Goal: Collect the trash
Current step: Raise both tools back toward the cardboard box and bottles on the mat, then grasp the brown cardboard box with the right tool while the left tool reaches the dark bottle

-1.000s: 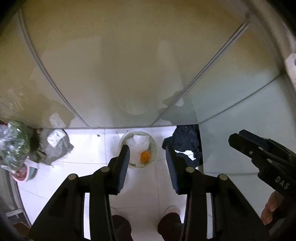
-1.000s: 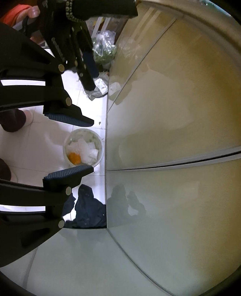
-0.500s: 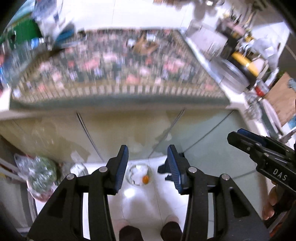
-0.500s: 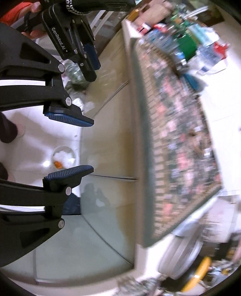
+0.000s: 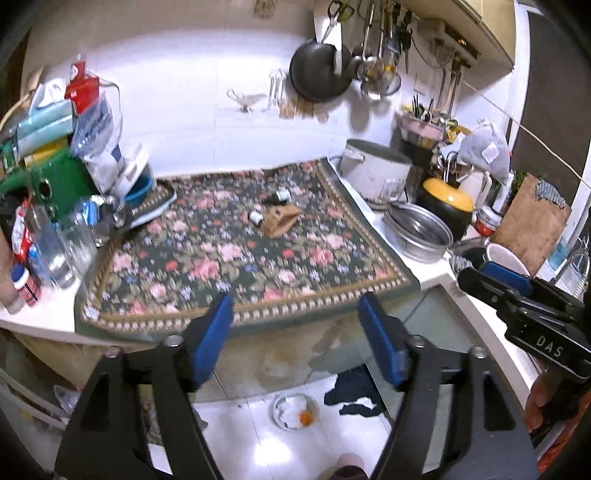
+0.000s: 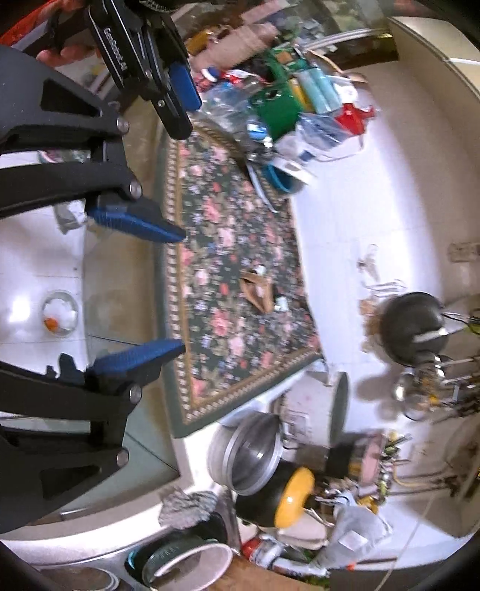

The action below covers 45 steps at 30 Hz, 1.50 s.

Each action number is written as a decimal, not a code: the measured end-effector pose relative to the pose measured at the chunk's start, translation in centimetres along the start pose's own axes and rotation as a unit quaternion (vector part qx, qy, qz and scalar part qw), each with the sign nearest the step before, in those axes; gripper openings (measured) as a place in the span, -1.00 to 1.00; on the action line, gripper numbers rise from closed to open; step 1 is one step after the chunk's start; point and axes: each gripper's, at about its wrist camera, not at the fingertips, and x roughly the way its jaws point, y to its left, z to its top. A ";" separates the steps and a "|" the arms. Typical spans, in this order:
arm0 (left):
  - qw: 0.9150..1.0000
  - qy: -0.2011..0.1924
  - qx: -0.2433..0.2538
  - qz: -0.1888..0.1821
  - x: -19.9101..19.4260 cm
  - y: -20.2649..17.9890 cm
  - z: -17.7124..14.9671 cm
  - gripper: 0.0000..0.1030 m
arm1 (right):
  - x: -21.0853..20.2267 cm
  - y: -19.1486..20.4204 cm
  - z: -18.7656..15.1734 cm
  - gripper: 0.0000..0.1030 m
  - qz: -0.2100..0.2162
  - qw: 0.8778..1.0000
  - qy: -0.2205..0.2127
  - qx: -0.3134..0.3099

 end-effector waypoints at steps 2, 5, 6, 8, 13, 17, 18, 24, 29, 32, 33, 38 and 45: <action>1.000 -0.011 -0.006 0.002 0.3 0.2 0.7 0.72 | -0.3 0.0 0.8 0.07 -0.003 1.000 -0.011 0.000; 1.000 -0.023 -0.010 0.012 1.3 0.3 1.7 0.74 | 0.1 -0.5 2.1 0.16 -0.005 1.000 -0.026 0.001; 1.000 -0.023 -0.010 0.015 2.0 0.2 2.2 0.74 | 0.6 -0.9 2.5 0.21 -0.006 1.000 -0.029 0.001; 0.999 -0.023 -0.013 0.021 3.4 0.2 3.1 0.74 | 1.4 -1.4 3.3 0.21 -0.005 1.000 -0.031 -0.002; 0.998 -0.023 -0.032 0.042 7.1 -0.2 5.9 0.75 | 4.8 -3.7 6.0 0.21 0.013 0.999 -0.027 -0.013; 0.997 -0.005 -0.060 0.048 11.6 -0.5 8.8 0.75 | 7.7 -5.7 8.7 0.21 0.031 0.999 -0.008 -0.025; 0.996 -0.001 -0.068 0.050 12.5 -0.5 9.3 0.75 | 8.4 -6.2 9.4 0.21 0.038 0.999 -0.003 -0.028; 0.988 0.015 -0.112 0.101 18.0 -0.2 11.1 0.75 | 13.5 -8.9 12.1 0.21 0.072 0.996 0.040 -0.047; 0.981 0.039 -0.135 0.132 21.7 1.3 11.6 0.75 | 18.6 -9.9 13.2 0.21 0.088 0.992 0.086 -0.040; 0.979 0.046 -0.136 0.144 23.4 2.5 11.9 0.75 | 21.5 -9.7 13.5 0.21 0.099 0.988 0.110 -0.032; 0.979 0.048 -0.135 0.148 23.9 3.0 12.0 0.75 | 22.6 -9.3 13.5 0.22 0.102 0.987 0.116 -0.033; 0.978 0.059 -0.134 0.149 26.5 6.6 12.8 0.75 | 27.6 -6.3 13.5 0.21 0.098 0.984 0.143 -0.029; 0.980 0.082 -0.104 0.145 30.0 12.9 14.7 0.75 | 35.3 -2.9 13.0 0.34 0.046 0.981 0.182 0.041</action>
